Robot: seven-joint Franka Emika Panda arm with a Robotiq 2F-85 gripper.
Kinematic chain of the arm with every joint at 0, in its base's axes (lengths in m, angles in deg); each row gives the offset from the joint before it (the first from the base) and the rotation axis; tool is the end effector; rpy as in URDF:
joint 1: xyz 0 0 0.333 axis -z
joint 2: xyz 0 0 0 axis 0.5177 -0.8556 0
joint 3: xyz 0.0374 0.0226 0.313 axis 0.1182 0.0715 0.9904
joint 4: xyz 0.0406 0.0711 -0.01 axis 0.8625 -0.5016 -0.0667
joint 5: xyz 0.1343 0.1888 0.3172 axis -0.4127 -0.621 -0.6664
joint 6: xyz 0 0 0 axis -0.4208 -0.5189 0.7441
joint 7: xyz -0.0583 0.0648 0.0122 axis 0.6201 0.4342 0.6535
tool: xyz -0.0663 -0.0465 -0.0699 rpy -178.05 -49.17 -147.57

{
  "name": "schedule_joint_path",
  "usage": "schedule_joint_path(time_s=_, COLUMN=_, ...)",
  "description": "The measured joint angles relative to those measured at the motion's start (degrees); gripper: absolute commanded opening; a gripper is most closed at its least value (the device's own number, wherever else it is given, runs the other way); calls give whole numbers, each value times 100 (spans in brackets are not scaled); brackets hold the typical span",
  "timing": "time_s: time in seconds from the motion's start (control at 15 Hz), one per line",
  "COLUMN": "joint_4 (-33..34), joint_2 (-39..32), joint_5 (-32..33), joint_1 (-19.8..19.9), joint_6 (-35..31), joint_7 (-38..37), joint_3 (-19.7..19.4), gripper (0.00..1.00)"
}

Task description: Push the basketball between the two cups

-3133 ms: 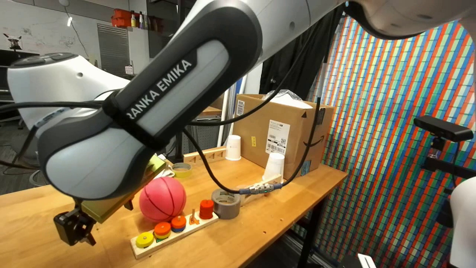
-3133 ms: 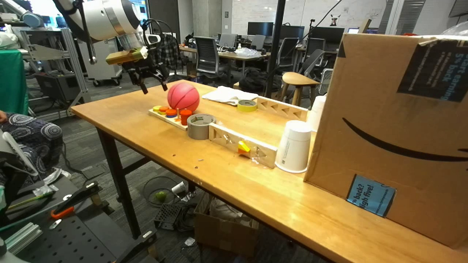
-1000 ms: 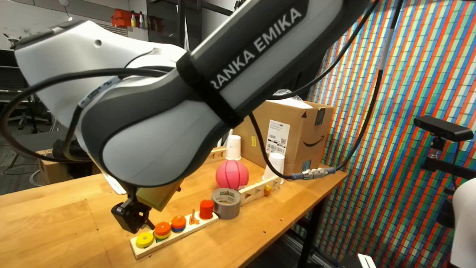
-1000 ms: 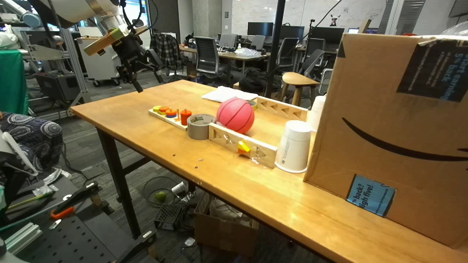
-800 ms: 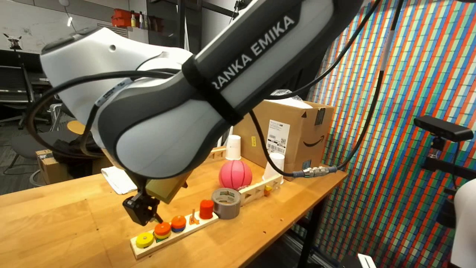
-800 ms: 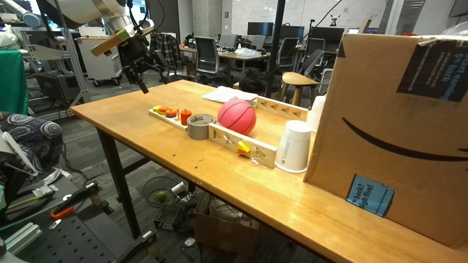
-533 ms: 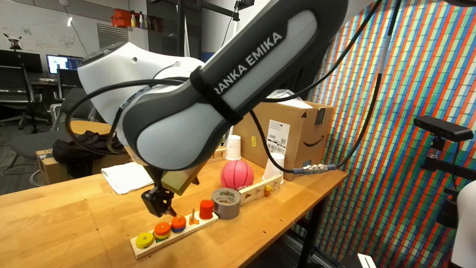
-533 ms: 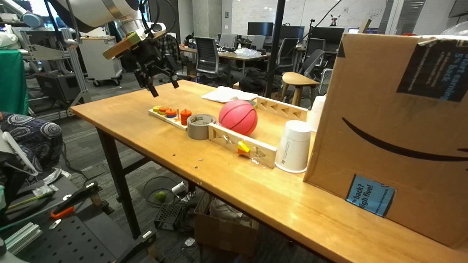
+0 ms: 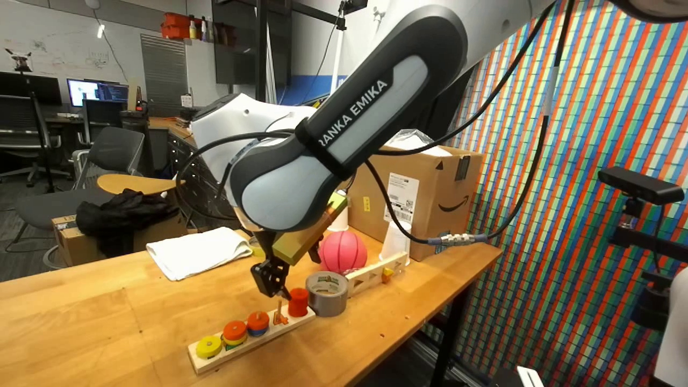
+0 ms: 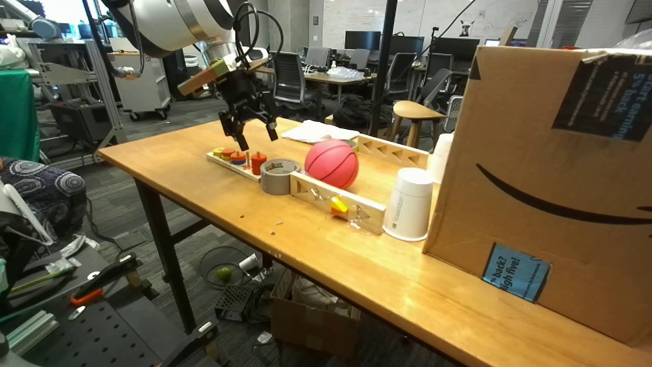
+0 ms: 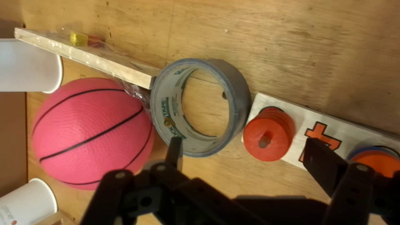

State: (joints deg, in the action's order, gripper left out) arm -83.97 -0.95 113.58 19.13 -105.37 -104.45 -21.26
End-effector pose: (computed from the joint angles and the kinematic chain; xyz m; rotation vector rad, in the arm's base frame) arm 0.5088 0.1557 0.3067 2.6514 0.3056 -0.0319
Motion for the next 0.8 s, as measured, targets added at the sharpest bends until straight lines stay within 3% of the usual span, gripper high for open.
schedule_joint_path(time_s=0.8, joint_4=-5, joint_2=17, joint_5=-1172, joint_1=410, joint_6=-305, joint_7=850, joint_3=-158, gripper=100)
